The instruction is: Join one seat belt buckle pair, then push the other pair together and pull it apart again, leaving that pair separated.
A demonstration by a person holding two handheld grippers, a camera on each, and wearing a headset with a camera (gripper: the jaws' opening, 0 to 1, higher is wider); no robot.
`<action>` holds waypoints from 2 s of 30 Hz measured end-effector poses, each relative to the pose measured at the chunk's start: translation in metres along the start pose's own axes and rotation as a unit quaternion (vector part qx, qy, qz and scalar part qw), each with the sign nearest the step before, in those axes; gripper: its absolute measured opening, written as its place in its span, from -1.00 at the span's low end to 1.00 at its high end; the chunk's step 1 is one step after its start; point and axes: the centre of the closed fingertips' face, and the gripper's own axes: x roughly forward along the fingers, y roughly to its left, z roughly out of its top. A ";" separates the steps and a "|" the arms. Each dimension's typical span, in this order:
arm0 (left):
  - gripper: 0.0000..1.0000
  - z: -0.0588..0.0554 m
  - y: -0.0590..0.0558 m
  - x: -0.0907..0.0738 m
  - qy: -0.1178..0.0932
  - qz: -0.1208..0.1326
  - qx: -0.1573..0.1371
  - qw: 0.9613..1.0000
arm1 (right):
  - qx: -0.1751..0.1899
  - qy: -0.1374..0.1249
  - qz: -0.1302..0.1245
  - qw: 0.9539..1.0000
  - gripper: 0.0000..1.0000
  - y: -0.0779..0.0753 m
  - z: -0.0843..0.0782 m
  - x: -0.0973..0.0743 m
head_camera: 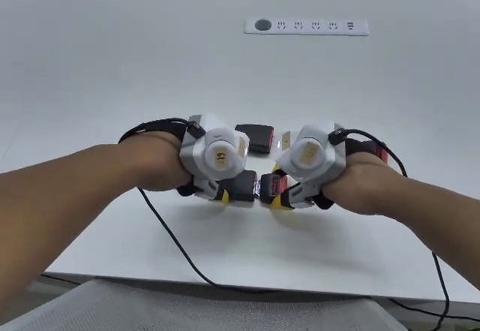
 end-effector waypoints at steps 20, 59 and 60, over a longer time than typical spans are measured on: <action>-0.37 0.000 0.001 -0.001 -0.005 0.004 -0.004 1.000 | -0.001 -0.027 -0.002 1.000 -0.33 0.002 -0.002 -0.002; -0.28 0.071 0.040 -0.047 -0.064 0.046 0.017 0.997 | -0.014 -0.049 -0.032 0.998 -0.24 -0.019 -0.009 -0.059; -0.27 0.072 0.045 -0.047 -0.064 0.048 0.019 0.997 | -0.013 -0.048 -0.033 0.998 -0.25 -0.021 -0.013 -0.061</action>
